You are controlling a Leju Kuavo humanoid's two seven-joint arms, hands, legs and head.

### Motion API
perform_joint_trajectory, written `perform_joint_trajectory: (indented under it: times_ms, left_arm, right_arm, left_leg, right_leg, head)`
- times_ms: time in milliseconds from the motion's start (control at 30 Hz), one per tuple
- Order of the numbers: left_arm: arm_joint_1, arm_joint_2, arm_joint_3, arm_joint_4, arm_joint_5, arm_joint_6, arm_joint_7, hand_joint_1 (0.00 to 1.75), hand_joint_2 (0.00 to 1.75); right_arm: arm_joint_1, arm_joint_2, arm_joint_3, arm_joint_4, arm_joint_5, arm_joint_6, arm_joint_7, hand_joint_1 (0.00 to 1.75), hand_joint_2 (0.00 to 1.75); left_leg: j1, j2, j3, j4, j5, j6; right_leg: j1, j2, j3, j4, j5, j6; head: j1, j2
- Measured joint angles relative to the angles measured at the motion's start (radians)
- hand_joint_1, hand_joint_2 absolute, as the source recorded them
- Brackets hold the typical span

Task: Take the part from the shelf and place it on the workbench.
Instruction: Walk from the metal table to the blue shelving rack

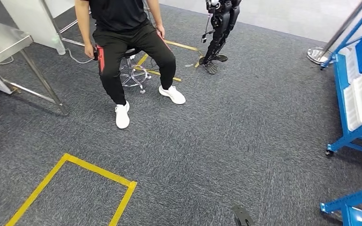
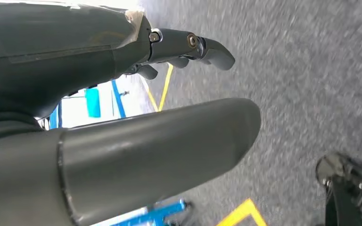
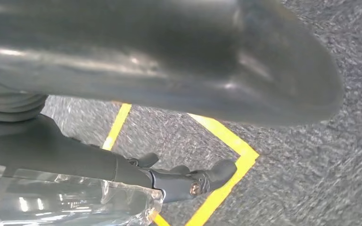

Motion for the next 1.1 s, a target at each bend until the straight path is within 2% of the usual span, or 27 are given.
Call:
perform_joint_trajectory:
  times_ms: [67, 100, 133, 167, 200, 233, 267, 300, 367, 400, 467, 500, 533, 567, 600, 633, 667, 733, 800, 833, 867, 900, 933, 967, 1000, 1033, 1100]
  left_arm:
    - [0.003, 0.001, 0.002, 0.000, -0.001, 0.001, 0.000, 0.00, 0.00]
    - [0.003, 0.001, 0.002, 0.000, -0.002, 0.002, 0.000, 0.00, 0.00]
    - [0.003, 0.001, 0.003, 0.000, -0.002, 0.003, 0.000, 0.00, 0.00]
    - [0.002, 0.000, 0.004, 0.000, -0.002, 0.004, 0.000, 0.00, 0.00]
    - [0.001, -0.001, 0.004, 0.000, -0.003, 0.006, 0.000, 0.00, 0.00]
    - [0.000, -0.002, 0.004, 0.000, -0.004, 0.010, 0.000, 0.00, 0.00]
    - [0.000, -0.003, 0.004, 0.000, -0.005, 0.014, 0.000, 0.00, 0.00]
    - [-0.002, -0.004, 0.004, 0.000, -0.007, 0.017, 0.000, 0.00, 0.00]
    - [-0.004, -0.006, 0.004, 0.000, -0.011, 0.021, 0.000, 0.00, 0.00]
    - [-0.007, -0.008, 0.004, 0.000, -0.013, 0.022, 0.000, 0.00, 0.00]
    - [-0.008, -0.010, 0.004, 0.000, -0.015, 0.023, -0.001, 0.00, 0.00]
    - [-0.006, -0.010, 0.004, 0.000, -0.016, 0.023, -0.001, 0.00, 0.00]
    - [-0.004, -0.010, 0.004, 0.000, -0.017, 0.024, -0.002, 0.00, 0.00]
    - [-0.002, -0.010, 0.004, 0.000, -0.017, 0.024, -0.002, 0.00, 0.00]
    - [-0.001, -0.010, 0.004, 0.000, -0.018, 0.025, -0.002, 0.00, 0.00]
    - [0.000, -0.010, 0.004, 0.000, -0.018, 0.026, -0.002, 0.00, 0.00]
    - [0.001, -0.010, 0.004, 0.000, -0.018, 0.026, -0.002, 0.00, 0.00]
    - [0.000, -0.009, 0.004, 0.000, -0.018, 0.027, -0.002, 0.00, 0.00]
    - [0.000, -0.010, 0.004, 0.001, -0.018, 0.027, -0.006, 0.00, 0.00]
    - [-0.001, -0.010, 0.004, 0.001, -0.018, 0.027, -0.008, 0.00, 0.00]
    - [-0.002, -0.010, 0.004, 0.001, -0.018, 0.028, -0.009, 0.00, 0.00]
    - [-0.004, -0.011, 0.004, 0.001, -0.018, 0.028, -0.009, 0.00, 0.00]
    - [-0.005, -0.011, 0.004, 0.001, -0.018, 0.029, -0.009, 0.00, 0.00]
    - [-0.005, -0.012, 0.004, 0.001, -0.018, 0.030, -0.010, 0.00, 0.00]
    - [-0.004, -0.012, 0.004, 0.001, -0.018, 0.030, -0.010, 0.00, 0.00]
    - [-0.003, -0.011, 0.004, 0.001, -0.018, 0.031, -0.011, 0.00, 0.00]
    - [-0.002, -0.011, 0.004, 0.001, -0.018, 0.031, -0.011, 0.00, 0.00]
  right_arm:
    - [-0.004, 0.000, 0.000, 0.000, 0.002, 0.000, -0.002, 0.00, 0.00]
    - [-0.003, -0.001, 0.000, 0.000, 0.004, 0.000, -0.002, 0.00, 0.00]
    - [-0.001, -0.001, 0.000, 0.000, 0.004, 0.000, -0.002, 0.00, 0.00]
    - [0.000, -0.002, 0.000, 0.000, 0.005, 0.000, -0.002, 0.00, 0.00]
    - [0.000, -0.002, 0.000, 0.000, 0.006, 0.000, -0.002, 0.00, 0.00]
    - [-0.002, -0.003, 0.000, 0.000, 0.007, 0.000, -0.001, 0.00, 0.00]
    - [-0.004, -0.004, 0.000, 0.000, 0.009, 0.000, -0.001, 0.00, 0.00]
    - [-0.005, -0.004, 0.000, 0.000, 0.010, 0.000, 0.000, 0.00, 0.00]
    - [-0.005, -0.005, 0.000, 0.000, 0.011, 0.000, 0.005, 0.00, 0.00]
    - [-0.003, -0.005, -0.001, 0.000, 0.009, -0.001, 0.007, 0.00, 0.00]
    - [-0.001, -0.003, -0.001, 0.000, 0.007, -0.002, 0.009, 0.00, 0.00]
    - [-0.001, -0.001, -0.002, 0.000, 0.007, -0.002, 0.009, 0.00, 0.00]
    - [-0.002, -0.001, -0.002, 0.000, 0.007, -0.003, 0.008, 0.00, 0.00]
    - [-0.002, 0.000, -0.003, 0.000, 0.007, -0.003, 0.008, 0.00, 0.00]
    - [-0.001, 0.000, -0.004, 0.000, 0.007, -0.003, 0.008, 0.00, 0.00]
    - [0.001, 0.000, -0.005, 0.000, 0.008, -0.003, 0.007, 0.00, 0.00]
    - [0.002, 0.001, -0.006, 0.000, 0.008, -0.003, 0.007, 0.00, 0.00]
    - [0.002, 0.002, -0.007, 0.000, 0.009, -0.003, 0.007, 0.00, 0.00]
    - [0.000, 0.002, -0.008, 0.000, 0.009, -0.003, 0.006, 0.00, 0.00]
    - [0.000, 0.002, -0.008, 0.000, 0.009, -0.004, 0.006, 0.00, 0.00]
    - [0.003, 0.002, -0.009, 0.000, 0.009, -0.004, 0.006, 0.00, 0.00]
    - [0.005, 0.003, -0.009, 0.001, 0.009, -0.004, 0.006, 0.00, 0.00]
    - [0.006, 0.003, -0.009, 0.001, 0.009, -0.004, 0.006, 0.00, 0.00]
    - [0.006, 0.003, -0.009, 0.001, 0.009, -0.004, 0.006, 0.00, 0.00]
    - [0.003, 0.004, -0.009, 0.001, 0.009, -0.004, 0.006, 0.00, 0.00]
    - [0.000, 0.003, -0.009, 0.001, 0.009, -0.004, 0.006, 0.00, 0.00]
    - [-0.001, 0.002, -0.010, 0.001, 0.009, -0.004, 0.006, 0.00, 0.00]
  left_leg:
    - [-0.004, 0.032, -0.003, 0.000, 0.000, 0.003]
    - [-0.006, 0.047, -0.003, 0.000, 0.000, 0.003]
    - [-0.007, 0.060, -0.003, 0.000, -0.001, 0.003]
    - [-0.007, 0.073, -0.003, 0.000, -0.001, 0.003]
    - [-0.008, 0.084, -0.001, 0.000, -0.002, 0.001]
    - [-0.010, 0.095, 0.002, 0.000, -0.004, -0.002]
    - [-0.013, 0.105, 0.005, -0.001, -0.006, -0.007]
    - [-0.015, 0.115, 0.010, -0.002, -0.008, -0.012]
    - [-0.017, 0.134, 0.021, -0.009, -0.010, -0.023]
    - [-0.016, 0.128, 0.025, -0.008, -0.014, -0.029]
    - [-0.012, 0.080, 0.010, 0.033, -0.048, -0.038]
    - [-0.010, 0.046, -0.013, 0.084, -0.079, -0.040]
    - [-0.009, 0.023, -0.043, 0.148, -0.113, -0.041]
    - [-0.009, 0.012, -0.074, 0.209, -0.137, -0.043]
    - [-0.008, 0.007, -0.096, 0.246, -0.143, -0.045]
    - [-0.007, 0.005, -0.101, 0.248, -0.128, -0.047]
    - [-0.004, 0.003, -0.088, 0.213, -0.095, -0.049]
    - [0.007, -0.031, -0.036, 0.088, -0.027, -0.055]
    - [0.009, -0.062, -0.008, 0.017, -0.004, -0.052]
    - [0.004, -0.063, -0.007, 0.013, -0.007, -0.046]
    - [0.001, -0.052, -0.008, 0.011, -0.004, -0.037]
    - [0.000, -0.041, -0.006, 0.007, -0.001, -0.028]
    - [0.000, -0.030, -0.004, 0.001, 0.003, -0.018]
    - [0.001, -0.017, -0.001, -0.005, 0.006, -0.010]
    - [0.001, -0.002, 0.000, -0.008, 0.008, -0.005]
    - [0.000, 0.012, 0.000, -0.009, 0.007, -0.001]
    - [-0.001, 0.041, 0.000, -0.009, 0.006, 0.000]
  right_leg:
    - [0.002, -0.021, -0.056, 0.123, -0.048, -0.001]
    - [0.002, -0.024, -0.064, 0.148, -0.054, 0.002]
    - [0.002, -0.028, -0.052, 0.134, -0.047, 0.008]
    - [0.002, -0.037, -0.019, 0.081, -0.028, 0.013]
    - [0.003, -0.058, 0.025, 0.006, -0.005, 0.016]
    - [0.009, -0.083, 0.062, -0.060, 0.014, 0.013]
    - [0.014, -0.102, 0.087, -0.105, 0.027, 0.005]
    - [0.021, -0.113, 0.097, -0.126, 0.032, -0.004]
    - [0.025, -0.095, 0.095, -0.129, 0.036, -0.021]
    - [0.018, -0.084, 0.098, -0.134, 0.040, -0.028]
    - [0.003, -0.062, 0.104, -0.141, 0.048, -0.044]
    - [-0.002, -0.050, 0.105, -0.143, 0.051, -0.050]
    - [0.000, -0.038, 0.104, -0.143, 0.052, -0.054]
    - [0.001, -0.024, 0.103, -0.143, 0.052, -0.057]
    - [0.002, -0.010, 0.103, -0.142, 0.052, -0.057]
    - [0.002, 0.005, 0.104, -0.141, 0.052, -0.057]
    - [0.001, 0.019, 0.104, -0.140, 0.052, -0.056]
    - [0.000, 0.047, 0.100, -0.129, 0.048, -0.049]
    - [0.003, 0.071, 0.088, -0.119, 0.045, -0.036]
    - [0.004, 0.081, 0.083, -0.119, 0.047, -0.028]
    - [0.003, 0.091, 0.077, -0.122, 0.050, -0.020]
    - [0.003, 0.087, 0.073, -0.123, 0.052, -0.014]
    - [0.003, 0.066, 0.065, -0.112, 0.048, -0.011]
    - [0.005, 0.038, 0.048, -0.083, 0.035, -0.011]
    - [0.006, 0.006, 0.023, -0.033, 0.013, -0.013]
    - [0.007, -0.014, -0.010, 0.032, -0.014, -0.016]
    - [0.005, -0.024, -0.065, 0.141, -0.048, -0.014]
  head:
    - [0.001, 0.000]
    - [0.001, 0.000]
    - [0.001, 0.000]
    - [0.001, 0.000]
    - [0.002, 0.000]
    - [0.002, 0.000]
    - [0.001, 0.000]
    - [0.001, 0.000]
    - [0.000, 0.000]
    - [-0.001, 0.000]
    - [-0.002, 0.000]
    - [-0.003, 0.000]
    - [-0.004, 0.000]
    - [-0.004, 0.000]
    - [-0.004, 0.000]
    - [-0.004, 0.000]
    - [-0.004, 0.000]
    - [-0.004, 0.000]
    - [-0.003, 0.000]
    - [-0.003, 0.000]
    - [-0.003, 0.000]
    - [-0.003, 0.000]
    - [-0.002, 0.000]
    - [-0.001, 0.000]
    - [0.000, 0.000]
    - [0.001, 0.000]
    - [0.002, 0.000]
